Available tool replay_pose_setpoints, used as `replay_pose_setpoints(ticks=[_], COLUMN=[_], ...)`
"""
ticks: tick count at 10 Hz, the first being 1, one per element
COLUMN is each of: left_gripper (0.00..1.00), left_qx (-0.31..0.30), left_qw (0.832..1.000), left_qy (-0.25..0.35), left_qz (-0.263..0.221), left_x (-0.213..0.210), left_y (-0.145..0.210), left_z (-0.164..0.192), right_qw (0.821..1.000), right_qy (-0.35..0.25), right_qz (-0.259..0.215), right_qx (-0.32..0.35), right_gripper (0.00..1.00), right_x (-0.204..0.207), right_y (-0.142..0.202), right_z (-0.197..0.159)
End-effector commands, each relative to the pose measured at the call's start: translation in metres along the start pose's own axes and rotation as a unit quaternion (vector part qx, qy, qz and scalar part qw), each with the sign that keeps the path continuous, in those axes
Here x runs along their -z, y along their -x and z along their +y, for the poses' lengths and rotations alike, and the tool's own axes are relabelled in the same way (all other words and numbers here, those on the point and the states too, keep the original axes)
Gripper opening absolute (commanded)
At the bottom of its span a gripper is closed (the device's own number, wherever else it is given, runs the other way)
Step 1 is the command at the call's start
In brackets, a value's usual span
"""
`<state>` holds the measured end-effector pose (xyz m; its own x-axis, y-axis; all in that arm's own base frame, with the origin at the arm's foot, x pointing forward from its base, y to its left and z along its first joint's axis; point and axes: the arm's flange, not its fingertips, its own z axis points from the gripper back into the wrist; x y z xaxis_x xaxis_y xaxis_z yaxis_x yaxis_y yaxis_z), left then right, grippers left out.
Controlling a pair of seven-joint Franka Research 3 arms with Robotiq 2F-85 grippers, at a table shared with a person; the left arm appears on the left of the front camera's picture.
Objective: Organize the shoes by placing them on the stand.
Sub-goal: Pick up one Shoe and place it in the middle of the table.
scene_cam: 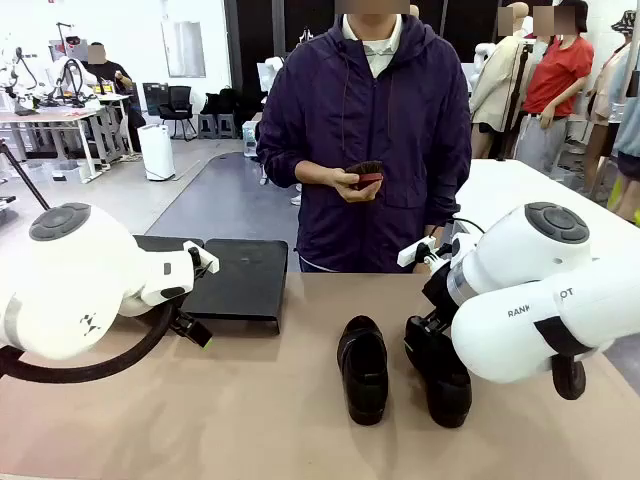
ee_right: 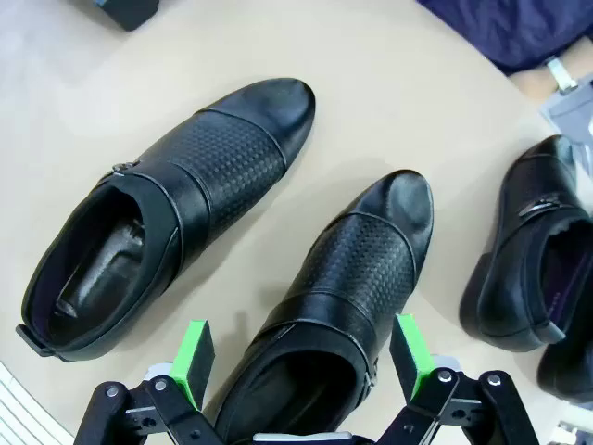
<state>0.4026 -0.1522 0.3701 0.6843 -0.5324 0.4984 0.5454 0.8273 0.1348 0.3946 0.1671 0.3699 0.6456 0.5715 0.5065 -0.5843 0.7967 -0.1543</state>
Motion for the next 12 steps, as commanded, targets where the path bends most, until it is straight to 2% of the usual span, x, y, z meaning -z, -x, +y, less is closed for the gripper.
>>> replay_pose_setpoints(ticks=[1,12], left_gripper=[1.0,1.0], left_qx=[0.0,0.0], left_qw=[1.0,1.0], left_qy=[0.0,0.0], left_qz=[0.0,0.0], left_x=[-0.0003,-0.0003], left_y=[-0.0001,-0.0001], left_z=[0.0,0.0], right_qw=[1.0,1.0], right_qy=[0.0,0.0], right_qz=[-0.001,-0.001], right_qx=[0.0,0.0], right_gripper=[1.0,1.0], right_x=[-0.0006,-0.0006], right_y=[-0.0003,-0.0003], right_z=[-0.0001,-0.0001])
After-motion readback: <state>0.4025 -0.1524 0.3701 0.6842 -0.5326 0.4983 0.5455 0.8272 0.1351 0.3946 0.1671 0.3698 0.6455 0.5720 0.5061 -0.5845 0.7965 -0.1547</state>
